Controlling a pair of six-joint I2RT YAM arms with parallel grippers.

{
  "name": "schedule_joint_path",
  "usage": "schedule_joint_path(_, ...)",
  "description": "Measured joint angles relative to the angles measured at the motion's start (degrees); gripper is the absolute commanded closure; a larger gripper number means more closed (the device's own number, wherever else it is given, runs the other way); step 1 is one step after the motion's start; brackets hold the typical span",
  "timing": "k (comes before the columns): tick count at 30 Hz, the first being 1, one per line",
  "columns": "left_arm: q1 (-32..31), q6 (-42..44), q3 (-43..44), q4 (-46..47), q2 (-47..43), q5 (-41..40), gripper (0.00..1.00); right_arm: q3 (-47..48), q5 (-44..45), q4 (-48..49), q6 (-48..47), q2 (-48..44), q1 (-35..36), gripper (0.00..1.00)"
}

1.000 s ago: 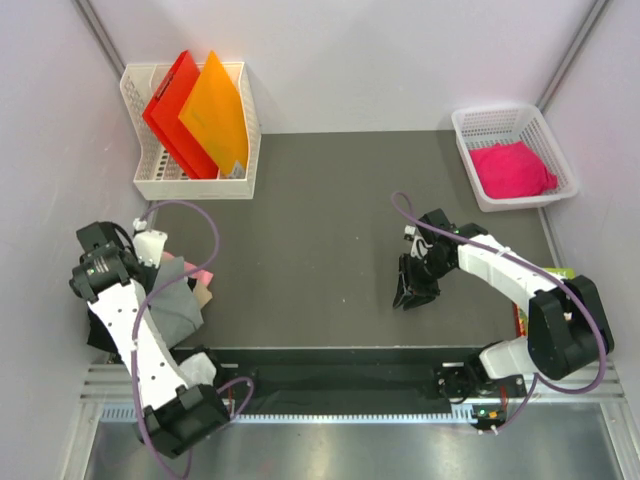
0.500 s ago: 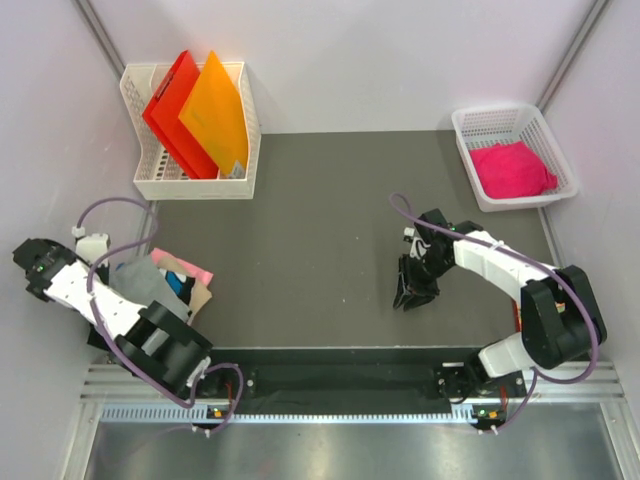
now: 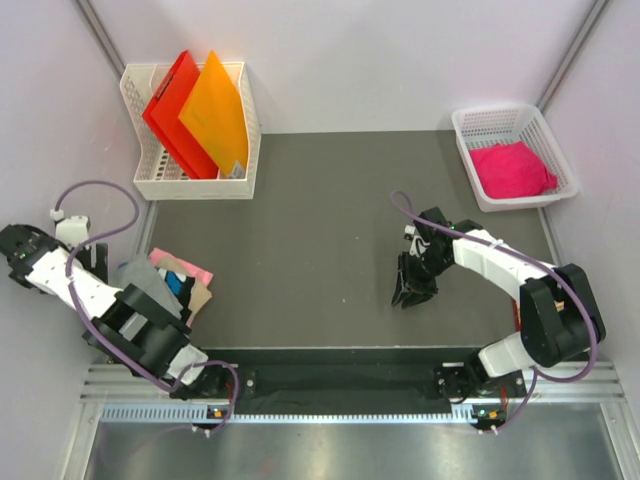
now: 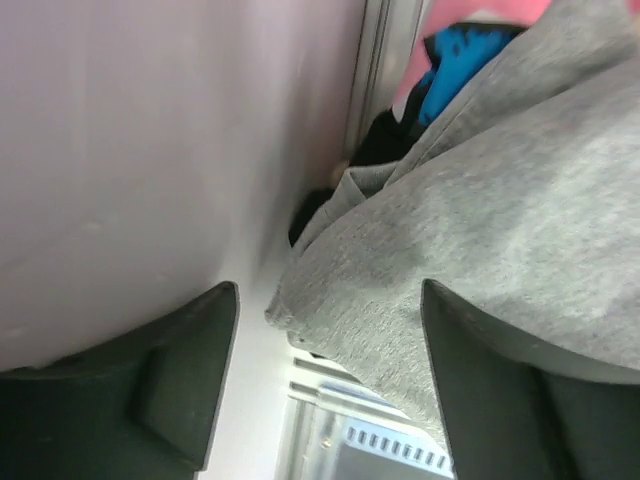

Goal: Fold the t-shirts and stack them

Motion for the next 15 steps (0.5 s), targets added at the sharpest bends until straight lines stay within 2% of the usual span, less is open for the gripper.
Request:
schedule_joint_path(2,0.0,-0.2,1.22,-0.39,-0.48,1.88,0.09,0.0,0.0,0.26,0.11,0.28,0.0,0.67)
schedule_joint_path(7,-0.2,-0.22,7.98,-6.25,-0.85,7.02,0.07,0.0,-0.02,1.16,0.55,0.74,0.0,0.67)
schedule_joint_path(10,-1.18,1.09,13.94,-11.43,-0.98,10.49,0.12,0.02,0.0,1.31,0.59,0.76,0.0,0.67)
schedule_joint_path(13,-6.45,4.28,14.53,-15.15,-3.39,11.54,0.17,0.02,0.0,1.31,0.68,0.76,0.0,0.67)
schedule_joint_path(15,-13.16,5.57,8.79,-16.02,-6.38,10.62,0.19,0.02,-0.02,1.31,0.7,0.76,0.0,0.67)
